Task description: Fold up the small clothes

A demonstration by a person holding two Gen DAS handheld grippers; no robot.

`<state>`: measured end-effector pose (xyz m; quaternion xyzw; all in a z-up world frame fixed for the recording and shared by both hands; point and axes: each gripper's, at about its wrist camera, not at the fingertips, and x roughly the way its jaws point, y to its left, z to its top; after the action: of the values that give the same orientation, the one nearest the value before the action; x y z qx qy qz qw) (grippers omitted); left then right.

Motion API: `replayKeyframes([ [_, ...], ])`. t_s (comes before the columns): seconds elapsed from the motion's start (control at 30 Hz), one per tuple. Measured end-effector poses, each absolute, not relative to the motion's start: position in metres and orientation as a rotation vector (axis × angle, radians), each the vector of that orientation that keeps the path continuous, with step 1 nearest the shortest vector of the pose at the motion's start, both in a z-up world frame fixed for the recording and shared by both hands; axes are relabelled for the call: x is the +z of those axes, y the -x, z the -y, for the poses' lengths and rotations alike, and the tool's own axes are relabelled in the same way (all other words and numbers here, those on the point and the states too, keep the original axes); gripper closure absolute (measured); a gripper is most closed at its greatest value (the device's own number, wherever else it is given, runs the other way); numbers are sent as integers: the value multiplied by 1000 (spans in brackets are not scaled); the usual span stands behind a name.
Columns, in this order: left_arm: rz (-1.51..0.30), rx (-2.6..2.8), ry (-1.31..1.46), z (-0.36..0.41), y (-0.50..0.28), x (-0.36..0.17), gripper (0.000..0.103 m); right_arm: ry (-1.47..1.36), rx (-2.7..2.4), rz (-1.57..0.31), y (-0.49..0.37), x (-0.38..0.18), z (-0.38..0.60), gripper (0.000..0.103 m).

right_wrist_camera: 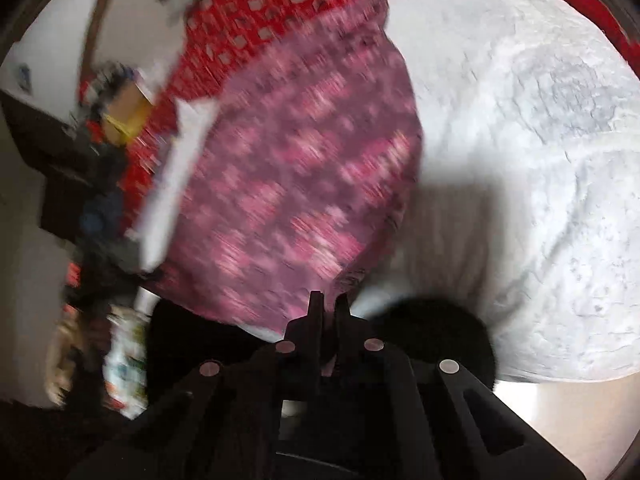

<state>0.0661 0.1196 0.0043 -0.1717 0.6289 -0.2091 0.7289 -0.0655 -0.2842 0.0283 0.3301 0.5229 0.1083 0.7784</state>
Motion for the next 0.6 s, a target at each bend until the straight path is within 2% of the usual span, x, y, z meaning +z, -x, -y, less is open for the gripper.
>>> replayKeyframes([
  [0.2,-1261,-520,560,-129,-93,40,97,-860,273,-951,48,63,296,99],
  [0.4,-1193,-494,626,-126,-136,58,97,-939,280,-814,11,91,317,99],
  [0.6,-1136,-451,690,-132,-200,66,97,-1004,224,-739,-47,89,346,99],
])
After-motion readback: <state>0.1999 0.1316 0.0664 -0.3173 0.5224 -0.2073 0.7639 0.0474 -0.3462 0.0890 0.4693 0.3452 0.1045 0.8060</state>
